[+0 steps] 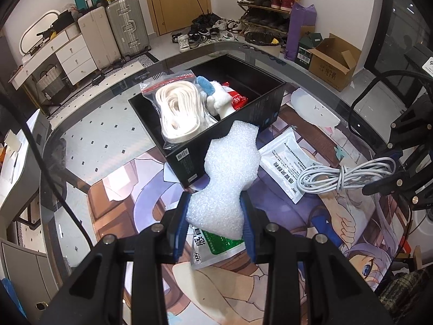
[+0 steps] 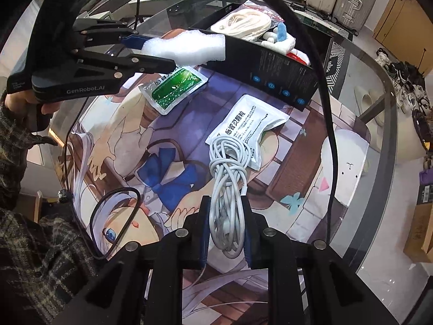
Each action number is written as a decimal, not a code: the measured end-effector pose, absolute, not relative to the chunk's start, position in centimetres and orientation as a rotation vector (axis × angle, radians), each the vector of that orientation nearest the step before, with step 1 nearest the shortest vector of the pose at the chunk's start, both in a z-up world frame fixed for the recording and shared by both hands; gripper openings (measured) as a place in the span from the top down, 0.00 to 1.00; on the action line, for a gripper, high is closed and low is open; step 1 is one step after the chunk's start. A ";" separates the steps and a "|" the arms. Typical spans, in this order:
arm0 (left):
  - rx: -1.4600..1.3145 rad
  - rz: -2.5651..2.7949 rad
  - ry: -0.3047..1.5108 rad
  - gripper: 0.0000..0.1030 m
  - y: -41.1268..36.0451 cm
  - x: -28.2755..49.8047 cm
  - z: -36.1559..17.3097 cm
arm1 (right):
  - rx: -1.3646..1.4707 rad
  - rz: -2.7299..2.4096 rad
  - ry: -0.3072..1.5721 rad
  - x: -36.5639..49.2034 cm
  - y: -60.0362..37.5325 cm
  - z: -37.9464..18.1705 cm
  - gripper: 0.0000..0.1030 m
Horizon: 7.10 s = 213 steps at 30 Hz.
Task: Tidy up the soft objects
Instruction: 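Lift the cable with the right tool while the left tool carries the foam sheet over the box, then lower the foam sheet and cable into the box and open both tools, then withdraw both tools from the box toward the two medicine sachets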
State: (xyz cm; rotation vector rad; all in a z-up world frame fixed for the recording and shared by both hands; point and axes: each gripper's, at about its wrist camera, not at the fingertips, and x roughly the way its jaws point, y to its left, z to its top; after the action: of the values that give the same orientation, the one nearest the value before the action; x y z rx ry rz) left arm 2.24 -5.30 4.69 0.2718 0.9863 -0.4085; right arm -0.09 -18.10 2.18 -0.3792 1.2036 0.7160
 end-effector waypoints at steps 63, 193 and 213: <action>0.245 -0.346 0.910 0.68 -4.8 7.7 9.6 | -0.200 0.606 0.915 10.5 -19.7 12.7 0.85; 0.169 -0.341 0.980 0.00 -4.6 4.9 6.9 | -0.045 0.556 1.006 11.1 -20.0 5.5 0.07; 0.130 -0.328 1.020 0.00 -3.4 3.6 4.4 | -0.047 0.570 1.082 9.7 -19.6 1.6 0.07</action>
State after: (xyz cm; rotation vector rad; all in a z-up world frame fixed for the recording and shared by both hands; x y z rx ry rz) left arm 3.55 -3.44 4.37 0.1297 1.0205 -0.3284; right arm 9.68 -19.59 1.60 -0.0474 1.0824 0.5704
